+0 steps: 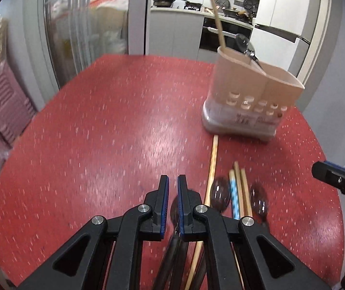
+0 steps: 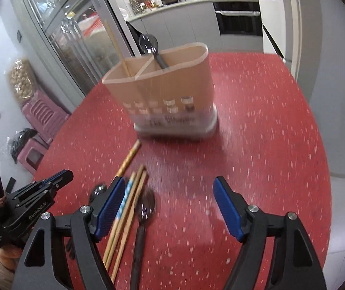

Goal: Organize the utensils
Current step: 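Move both tools back over the remaining spoons and chopsticks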

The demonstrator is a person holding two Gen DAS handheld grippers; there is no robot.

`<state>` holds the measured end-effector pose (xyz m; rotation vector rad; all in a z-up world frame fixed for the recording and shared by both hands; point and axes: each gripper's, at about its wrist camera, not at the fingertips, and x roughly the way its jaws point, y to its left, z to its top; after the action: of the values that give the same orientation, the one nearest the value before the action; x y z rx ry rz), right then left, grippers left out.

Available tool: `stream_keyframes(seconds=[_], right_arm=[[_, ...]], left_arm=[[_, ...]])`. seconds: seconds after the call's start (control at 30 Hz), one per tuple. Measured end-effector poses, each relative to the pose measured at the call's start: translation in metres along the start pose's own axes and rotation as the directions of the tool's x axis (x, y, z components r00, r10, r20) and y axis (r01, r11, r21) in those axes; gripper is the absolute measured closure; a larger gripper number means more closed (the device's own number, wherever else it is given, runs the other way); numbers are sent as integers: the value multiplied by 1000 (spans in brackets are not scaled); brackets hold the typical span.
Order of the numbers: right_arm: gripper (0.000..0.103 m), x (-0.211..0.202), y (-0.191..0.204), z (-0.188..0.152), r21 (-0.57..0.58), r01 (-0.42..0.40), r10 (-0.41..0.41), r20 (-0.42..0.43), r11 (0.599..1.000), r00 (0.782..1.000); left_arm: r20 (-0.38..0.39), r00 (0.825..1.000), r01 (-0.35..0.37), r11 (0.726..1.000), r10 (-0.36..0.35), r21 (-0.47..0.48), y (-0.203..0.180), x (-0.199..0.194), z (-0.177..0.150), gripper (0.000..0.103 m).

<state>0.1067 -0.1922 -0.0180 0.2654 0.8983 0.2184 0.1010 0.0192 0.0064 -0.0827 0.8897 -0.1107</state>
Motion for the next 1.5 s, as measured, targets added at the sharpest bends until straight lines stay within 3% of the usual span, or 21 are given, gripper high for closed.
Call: stream_keyframes(seconds=[0.03, 0.07, 0.1, 0.2, 0.43, 0.7, 1.27, 1.5], right_arm=[[25, 1, -1, -4, 8, 4, -4, -12, 1000, 1000], [25, 3, -1, -8, 17, 8, -8, -27, 1000, 1000], [25, 4, 0, -11, 23, 10, -9, -37, 1000, 999], [25, 6, 1, -23, 36, 16, -14, -68, 999, 998], [25, 14, 6, -39, 41, 47, -41, -132, 998, 990], [25, 22, 14, -54, 24, 78, -72, -183, 997, 980], [25, 42, 33, -62, -65, 127, -139, -230, 990, 963], [25, 53, 45, -60, -136, 177, -205, -228, 975, 952]], left_arm=[[-9, 1000, 6, 1000, -7, -8, 2, 0, -3, 67], [-19, 1000, 11, 1000, -12, -14, 3, 1, -7, 25], [-30, 1000, 7, 1000, -8, -18, 5, 2, -10, 0], [-5, 999, -35, 999, 35, -7, 10, -4, -20, 0], [-38, 994, -102, 995, 102, 12, 25, 9, -32, 0], [-106, 990, -85, 994, 92, 72, 33, 23, -45, 0], [-133, 988, -60, 991, 76, 116, 37, 22, -54, 0], [-134, 989, -46, 989, 65, 138, 26, 27, -55, 0]])
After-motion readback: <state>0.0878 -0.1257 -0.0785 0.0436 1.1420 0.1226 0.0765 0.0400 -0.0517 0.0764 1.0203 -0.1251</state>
